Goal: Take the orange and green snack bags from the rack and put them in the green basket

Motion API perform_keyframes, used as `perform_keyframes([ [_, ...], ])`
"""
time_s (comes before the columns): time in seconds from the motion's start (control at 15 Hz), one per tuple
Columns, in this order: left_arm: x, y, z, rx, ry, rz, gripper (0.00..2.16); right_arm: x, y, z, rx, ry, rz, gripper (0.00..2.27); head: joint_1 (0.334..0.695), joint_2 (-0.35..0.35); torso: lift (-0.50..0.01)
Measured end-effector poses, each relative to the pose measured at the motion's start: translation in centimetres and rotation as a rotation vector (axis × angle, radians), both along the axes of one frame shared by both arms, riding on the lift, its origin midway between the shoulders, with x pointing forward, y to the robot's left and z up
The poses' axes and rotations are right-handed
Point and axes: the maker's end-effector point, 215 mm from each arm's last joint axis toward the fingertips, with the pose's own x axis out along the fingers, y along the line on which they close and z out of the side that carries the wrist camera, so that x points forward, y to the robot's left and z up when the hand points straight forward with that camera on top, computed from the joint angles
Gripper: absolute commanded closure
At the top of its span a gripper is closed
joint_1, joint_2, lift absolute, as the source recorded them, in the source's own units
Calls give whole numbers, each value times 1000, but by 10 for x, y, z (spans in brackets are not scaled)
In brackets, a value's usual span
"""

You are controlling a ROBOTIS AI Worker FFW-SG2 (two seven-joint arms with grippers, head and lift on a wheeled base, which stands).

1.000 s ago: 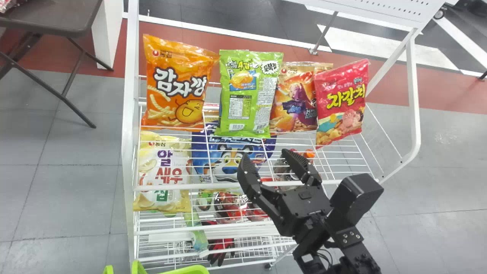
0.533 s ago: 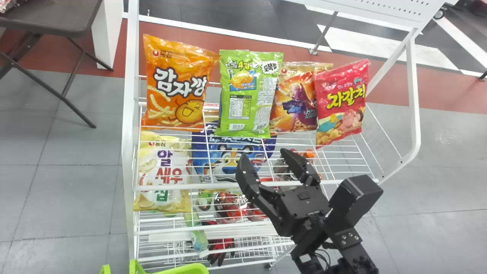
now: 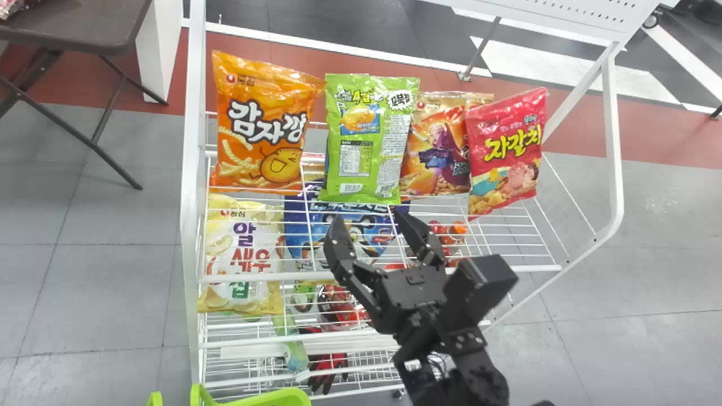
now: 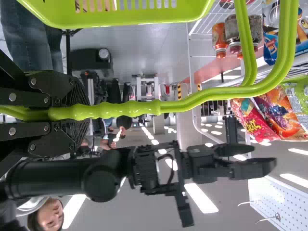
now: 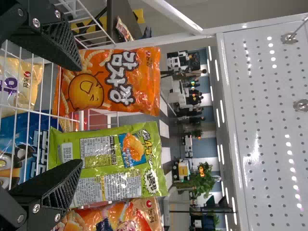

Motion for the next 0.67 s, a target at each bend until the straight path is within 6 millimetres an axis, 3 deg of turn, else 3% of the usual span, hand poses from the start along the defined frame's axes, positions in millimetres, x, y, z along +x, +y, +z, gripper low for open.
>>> perform_keyframes([
  [0.33,-1,0,0,-2,0,-15,2024,44,42,-16,-30,12,51,144,695,-226,0],
  [0.67,-3,1,0,-7,3,-16,2024,81,66,-25,-39,23,84,144,695,-161,0],
])
